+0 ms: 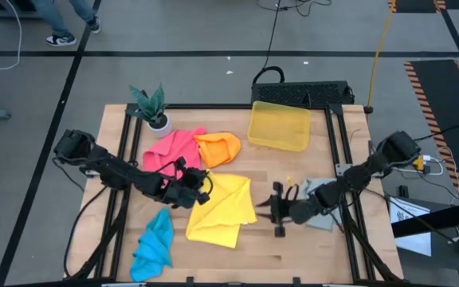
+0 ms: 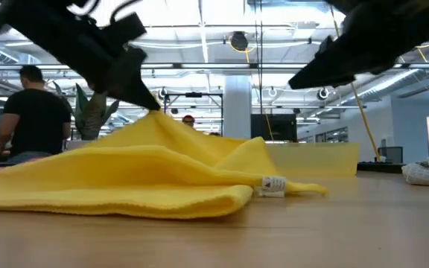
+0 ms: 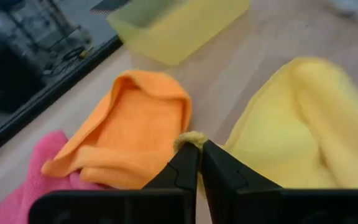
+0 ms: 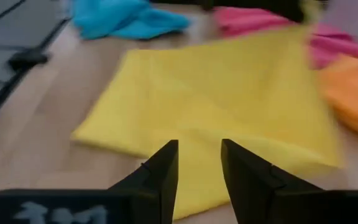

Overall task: Fold microfiber towels
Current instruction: Fold the yellow kitchen towel

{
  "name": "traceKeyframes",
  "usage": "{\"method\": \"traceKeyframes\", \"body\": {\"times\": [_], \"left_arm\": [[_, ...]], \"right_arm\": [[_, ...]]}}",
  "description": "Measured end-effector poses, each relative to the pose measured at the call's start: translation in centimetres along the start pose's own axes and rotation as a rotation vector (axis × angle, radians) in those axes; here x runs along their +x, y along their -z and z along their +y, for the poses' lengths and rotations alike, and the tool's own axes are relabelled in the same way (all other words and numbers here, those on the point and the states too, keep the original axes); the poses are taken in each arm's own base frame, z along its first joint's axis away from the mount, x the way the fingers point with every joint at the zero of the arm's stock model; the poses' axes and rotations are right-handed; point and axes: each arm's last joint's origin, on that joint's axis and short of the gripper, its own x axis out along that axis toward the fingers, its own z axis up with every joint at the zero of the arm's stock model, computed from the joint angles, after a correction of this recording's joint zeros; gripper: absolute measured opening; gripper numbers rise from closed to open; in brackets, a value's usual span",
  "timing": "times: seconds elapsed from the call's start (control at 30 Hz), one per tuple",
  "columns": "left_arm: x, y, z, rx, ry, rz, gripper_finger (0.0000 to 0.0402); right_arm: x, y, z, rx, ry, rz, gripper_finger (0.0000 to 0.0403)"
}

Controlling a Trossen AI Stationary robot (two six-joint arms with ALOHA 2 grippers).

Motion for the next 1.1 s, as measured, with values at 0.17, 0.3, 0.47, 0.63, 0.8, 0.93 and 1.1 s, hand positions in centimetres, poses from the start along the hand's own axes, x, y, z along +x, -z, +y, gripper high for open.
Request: {"method": "traceKeyframes", "body": {"times": [0.17, 0.3, 0.47, 0.63, 0.8, 0.93, 1.1], "left_arm": [[2.8, 0.2, 1.6, -0.010, -0.018, 0.099, 0.0058], [4.8, -0.1, 4.1, -0.040, -0.052, 0.171, 0.0118], [6.0, -1.0, 7.1, -0.126, -0.111, 0.198, 0.0185], [5.7, -0.3, 7.1, -0.100, -0.063, 0.285, 0.0202], [4.4, 1.4, 7.4, -0.162, -0.289, 0.347, 0.0179], [4.3, 2.0, 8.6, -0.182, -0.385, 0.396, 0.0155], [4.1, 2.2, 7.8, -0.167, -0.257, 0.474, 0.0131]], "right_arm": [[1.4, 1.9, 1.8, -0.033, -0.072, 0.027, 0.0106], [2.4, 3.4, 2.2, -0.060, -0.068, 0.066, 0.0105], [2.6, 4.2, 2.1, -0.083, -0.050, 0.117, 0.0105], [2.8, 4.2, 1.9, -0.127, -0.038, 0.118, 0.0105], [3.8, 4.9, 0.7, -0.160, 0.068, 0.147, 0.0105], [5.0, 5.8, -0.2, -0.163, 0.108, 0.176, 0.0105], [6.3, 5.7, -0.9, -0.152, 0.143, 0.189, 0.0105]]}}
